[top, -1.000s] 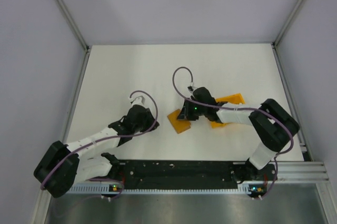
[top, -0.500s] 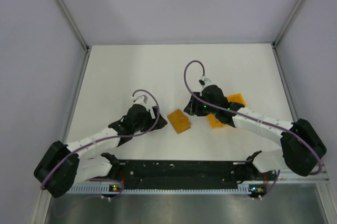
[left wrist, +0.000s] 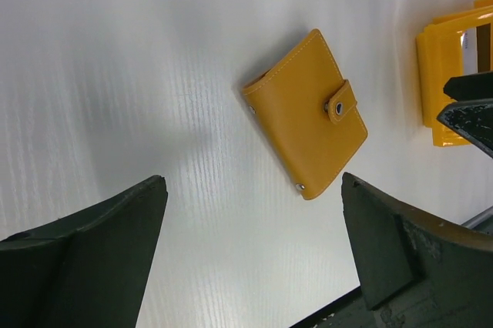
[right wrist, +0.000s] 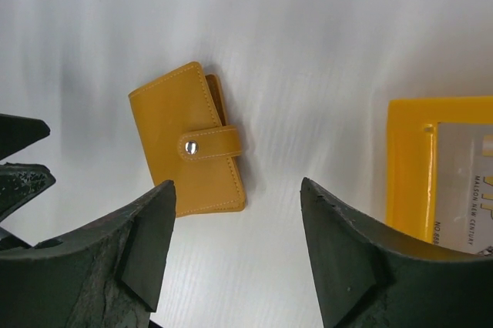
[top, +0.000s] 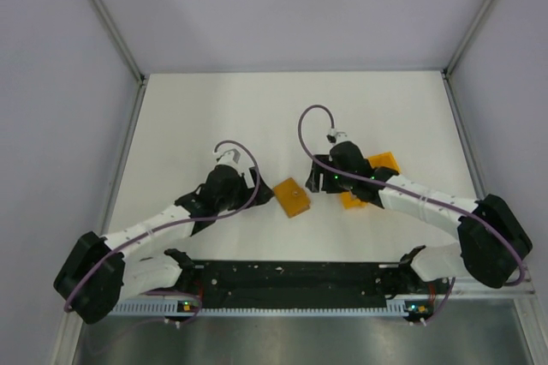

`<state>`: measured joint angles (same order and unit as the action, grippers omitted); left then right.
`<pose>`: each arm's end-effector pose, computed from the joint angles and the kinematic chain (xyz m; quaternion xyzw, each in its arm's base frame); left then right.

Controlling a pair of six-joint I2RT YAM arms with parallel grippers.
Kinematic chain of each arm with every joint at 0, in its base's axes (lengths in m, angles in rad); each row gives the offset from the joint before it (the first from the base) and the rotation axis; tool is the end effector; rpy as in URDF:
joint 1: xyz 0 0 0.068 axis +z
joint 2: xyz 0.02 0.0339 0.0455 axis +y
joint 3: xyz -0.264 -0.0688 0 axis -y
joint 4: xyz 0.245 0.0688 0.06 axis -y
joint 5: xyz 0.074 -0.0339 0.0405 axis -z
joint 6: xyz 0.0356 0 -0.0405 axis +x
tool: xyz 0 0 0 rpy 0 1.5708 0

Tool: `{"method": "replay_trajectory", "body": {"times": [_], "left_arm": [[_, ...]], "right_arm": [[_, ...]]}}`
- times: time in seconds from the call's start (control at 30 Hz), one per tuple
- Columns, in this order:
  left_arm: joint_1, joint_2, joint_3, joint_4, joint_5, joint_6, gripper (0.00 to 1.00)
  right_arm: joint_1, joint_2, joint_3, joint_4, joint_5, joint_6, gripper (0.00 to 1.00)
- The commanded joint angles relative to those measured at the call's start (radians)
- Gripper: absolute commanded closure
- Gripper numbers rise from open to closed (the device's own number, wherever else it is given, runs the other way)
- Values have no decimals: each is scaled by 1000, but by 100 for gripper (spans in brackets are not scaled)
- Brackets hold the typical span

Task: Put the credit cards into the card holder
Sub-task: Reset both arms

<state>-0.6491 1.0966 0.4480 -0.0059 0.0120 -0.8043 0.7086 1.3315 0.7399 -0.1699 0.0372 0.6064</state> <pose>0.1733 -0.1320 0.1815 -0.0669 0.8944 -0.2979 0.3270 0.2086 0.1770 0.2075 -0.0396 0.9183 0.2270 0.3220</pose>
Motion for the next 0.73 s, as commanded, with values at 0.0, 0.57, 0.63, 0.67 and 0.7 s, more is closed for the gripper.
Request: {"method": "replay_trajectory", "body": {"times": [0.0, 0.57, 0.63, 0.67, 0.7], "left_arm": [[2, -38, 46, -46, -61, 17, 2], [6, -69, 253, -299, -309, 65, 2], [20, -70, 262, -299, -326, 59, 2], [26, -76, 267, -295, -330, 65, 2], [25, -86, 271, -290, -349, 71, 1]], "right_arm": [[-8, -112, 0, -3, 65, -45, 33], [-576, -500, 33, -272, 101, -169, 1], [-680, -508, 35, -295, 70, -177, 1], [-743, -508, 33, -302, 69, -177, 1], [-777, -505, 29, -303, 111, -175, 1]]}}
